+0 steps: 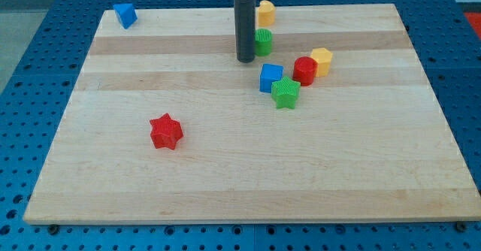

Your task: Move the green circle towards the top right side of the board

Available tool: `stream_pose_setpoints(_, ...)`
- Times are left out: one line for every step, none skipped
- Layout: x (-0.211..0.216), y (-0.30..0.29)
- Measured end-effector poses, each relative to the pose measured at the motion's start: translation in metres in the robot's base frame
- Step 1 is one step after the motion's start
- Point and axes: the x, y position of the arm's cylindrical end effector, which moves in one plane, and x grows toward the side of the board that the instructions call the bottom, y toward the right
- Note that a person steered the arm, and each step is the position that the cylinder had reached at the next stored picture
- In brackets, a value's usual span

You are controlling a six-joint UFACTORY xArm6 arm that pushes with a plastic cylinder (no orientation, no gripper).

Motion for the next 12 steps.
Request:
stream_pose_setpoints(-0.005,0.038)
stream_pose_setpoints(-0.018,0.065)
stream_pose_setpoints(-0.019,0.023)
stream_pose_setpoints(-0.024,-0.01)
stream_pose_setpoints(-0.042,0.005)
stream_pose_setpoints(-0.043,0.046)
stream_pose_setpoints(-0.049,0.076)
stream_pose_setpoints(-0.068,0.084)
stream_pose_setpoints(-0.088,0.085)
stream_pose_setpoints(-0.097,0.086)
stream_pose_setpoints(-0.098,0.102)
stream_pose_setpoints(-0.098,0.126)
